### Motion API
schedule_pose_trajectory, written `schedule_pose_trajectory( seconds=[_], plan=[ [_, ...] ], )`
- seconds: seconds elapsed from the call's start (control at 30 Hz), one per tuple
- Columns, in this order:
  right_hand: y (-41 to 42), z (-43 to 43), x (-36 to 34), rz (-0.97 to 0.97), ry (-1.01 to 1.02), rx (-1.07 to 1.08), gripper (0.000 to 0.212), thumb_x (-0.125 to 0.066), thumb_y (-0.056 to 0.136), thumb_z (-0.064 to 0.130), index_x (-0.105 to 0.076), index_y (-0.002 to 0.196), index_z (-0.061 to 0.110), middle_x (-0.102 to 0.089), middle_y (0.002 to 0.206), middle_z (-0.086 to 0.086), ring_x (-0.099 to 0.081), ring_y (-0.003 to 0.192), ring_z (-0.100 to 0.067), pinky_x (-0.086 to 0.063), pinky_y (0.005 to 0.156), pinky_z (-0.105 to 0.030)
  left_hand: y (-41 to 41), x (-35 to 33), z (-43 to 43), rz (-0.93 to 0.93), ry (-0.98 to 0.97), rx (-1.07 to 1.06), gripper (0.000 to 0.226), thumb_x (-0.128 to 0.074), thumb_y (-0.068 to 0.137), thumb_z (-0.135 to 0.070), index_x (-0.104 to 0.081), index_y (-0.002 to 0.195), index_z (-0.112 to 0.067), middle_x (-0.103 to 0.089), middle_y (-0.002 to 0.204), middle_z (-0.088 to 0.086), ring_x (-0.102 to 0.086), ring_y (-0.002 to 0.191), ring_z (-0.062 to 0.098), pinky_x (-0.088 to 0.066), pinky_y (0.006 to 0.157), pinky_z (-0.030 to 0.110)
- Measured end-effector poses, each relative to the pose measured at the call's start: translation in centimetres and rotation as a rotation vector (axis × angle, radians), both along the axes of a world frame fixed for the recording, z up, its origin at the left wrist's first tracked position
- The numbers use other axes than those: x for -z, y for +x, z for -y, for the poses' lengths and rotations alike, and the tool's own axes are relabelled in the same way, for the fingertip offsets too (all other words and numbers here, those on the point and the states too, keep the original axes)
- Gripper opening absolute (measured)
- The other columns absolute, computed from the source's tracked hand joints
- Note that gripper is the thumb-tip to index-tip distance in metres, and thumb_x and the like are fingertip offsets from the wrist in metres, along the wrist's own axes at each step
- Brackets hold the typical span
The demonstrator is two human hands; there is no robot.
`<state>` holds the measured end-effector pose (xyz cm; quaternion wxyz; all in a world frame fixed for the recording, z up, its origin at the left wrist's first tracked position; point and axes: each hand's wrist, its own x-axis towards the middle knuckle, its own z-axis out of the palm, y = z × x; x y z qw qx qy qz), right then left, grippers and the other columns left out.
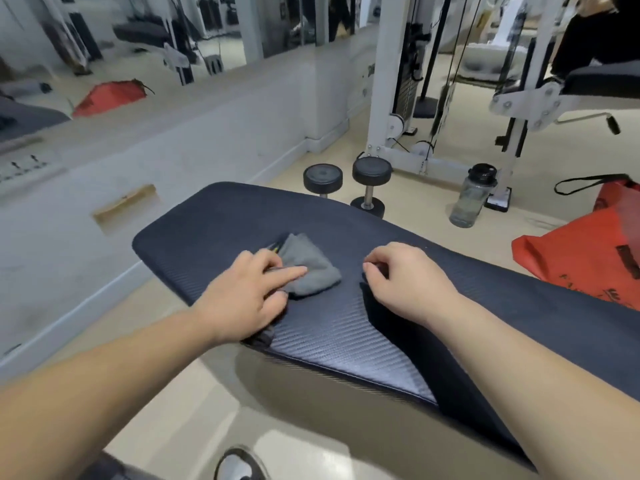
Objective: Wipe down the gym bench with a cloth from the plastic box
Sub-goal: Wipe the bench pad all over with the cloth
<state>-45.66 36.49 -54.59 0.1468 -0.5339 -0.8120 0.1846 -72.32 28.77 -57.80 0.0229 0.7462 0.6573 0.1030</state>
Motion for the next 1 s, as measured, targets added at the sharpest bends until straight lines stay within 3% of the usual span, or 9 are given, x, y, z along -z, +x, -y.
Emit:
schedule_pose_trajectory(
  seconds=[0.07, 0.13, 0.4, 0.53, 0.6, 0.73, 0.87, 0.93, 1.0],
  plan=[
    [-0.9, 0.3, 0.2, 0.027, -0.01, -0.026, 0.023, -0.052, 0.098, 0.038, -0.072, 0.105, 0.029, -0.062, 0.1, 0.008, -0.06, 0.108, -0.019, -0.052, 0.091, -0.038, -1.2, 0.3, 0.1, 0.007, 0.003, -0.446, 0.049, -0.036, 0.095, -0.048, -0.046, 0.143, -0.045, -0.042, 0.132, -0.003, -0.038, 0.115, 0.027, -0.048, 0.096, 0.044],
    [-1.7, 0.4, 0.3, 0.042, -0.014, -0.041, 0.025, -0.052, 0.099, 0.039, -0.072, 0.109, 0.028, -0.064, 0.105, 0.007, -0.059, 0.111, -0.019, -0.052, 0.092, -0.039, 0.2, -0.2, 0.2, -0.034, -0.058, -0.593, 0.048, -0.037, 0.097, -0.044, -0.042, 0.143, -0.036, -0.038, 0.133, 0.005, -0.034, 0.118, 0.033, -0.044, 0.098, 0.046],
    [-0.6, -1.4, 0.7, 0.142, 0.007, 0.007, 0.03, -0.051, 0.099, 0.043, -0.07, 0.117, 0.028, -0.056, 0.135, 0.007, -0.049, 0.13, -0.02, -0.05, 0.099, -0.041, 1.5, -1.9, -1.5, 0.068, -0.216, 0.122, 0.058, -0.039, 0.092, -0.057, -0.034, 0.149, -0.052, -0.033, 0.12, -0.017, -0.035, 0.118, 0.01, -0.042, 0.103, 0.037],
    [2.7, -2.9, 1.0, 0.183, 0.018, 0.16, 0.032, -0.049, 0.098, 0.043, -0.069, 0.117, 0.026, -0.06, 0.124, 0.003, -0.054, 0.123, -0.024, -0.052, 0.094, -0.042, 3.8, -0.9, -5.7, -0.027, -0.148, -0.23, 0.052, -0.037, 0.099, -0.045, -0.035, 0.15, -0.04, -0.035, 0.134, 0.0, -0.034, 0.122, 0.027, -0.044, 0.101, 0.043],
    [4.2, -3.0, 1.0, 0.135, 0.024, 0.21, 0.029, -0.049, 0.098, 0.038, -0.068, 0.117, 0.026, -0.062, 0.121, 0.003, -0.056, 0.122, -0.024, -0.053, 0.092, -0.043, 8.1, -1.0, -6.7, -0.054, -0.155, -0.26, 0.054, -0.035, 0.098, -0.043, -0.031, 0.151, -0.03, -0.033, 0.134, 0.008, -0.032, 0.125, 0.034, -0.045, 0.097, 0.048],
    [6.2, -3.2, 0.6, 0.016, 0.064, 0.267, 0.037, -0.049, 0.096, 0.02, -0.065, 0.129, 0.022, -0.066, 0.131, -0.002, -0.057, 0.125, -0.027, -0.052, 0.099, -0.047, 15.3, -1.5, -7.9, 0.031, -0.171, 0.179, 0.053, -0.039, 0.096, -0.04, -0.035, 0.149, -0.035, -0.034, 0.131, 0.004, -0.032, 0.123, 0.028, -0.043, 0.1, 0.045],
    [7.6, -3.6, 0.5, -0.037, 0.06, 0.346, 0.041, -0.048, 0.096, 0.014, -0.064, 0.133, 0.017, -0.065, 0.135, -0.009, -0.056, 0.128, -0.03, -0.049, 0.104, -0.047, 15.5, -1.2, -11.9, -0.015, -0.075, 0.626, 0.048, -0.044, 0.095, -0.039, -0.046, 0.143, -0.043, -0.042, 0.128, -0.002, -0.039, 0.113, 0.023, -0.044, 0.089, 0.036],
    [7.4, -3.6, 0.7, -0.045, 0.05, 0.338, 0.038, -0.048, 0.098, 0.018, -0.064, 0.132, 0.017, -0.064, 0.135, -0.007, -0.056, 0.128, -0.028, -0.048, 0.104, -0.046, 13.1, -0.6, -14.7, -0.027, -0.069, 0.419, 0.05, -0.042, 0.097, -0.042, -0.041, 0.146, -0.047, -0.041, 0.132, -0.005, -0.037, 0.118, 0.022, -0.044, 0.092, 0.037],
    [6.8, -3.6, 0.9, -0.043, 0.036, 0.297, 0.036, -0.049, 0.099, 0.024, -0.065, 0.131, 0.019, -0.065, 0.131, -0.003, -0.057, 0.126, -0.025, -0.05, 0.103, -0.045, 11.0, -0.6, -16.5, -0.022, -0.091, 0.011, 0.048, -0.038, 0.097, -0.044, -0.041, 0.145, -0.043, -0.04, 0.136, 0.0, -0.035, 0.124, 0.029, -0.045, 0.096, 0.045]
  ],
)
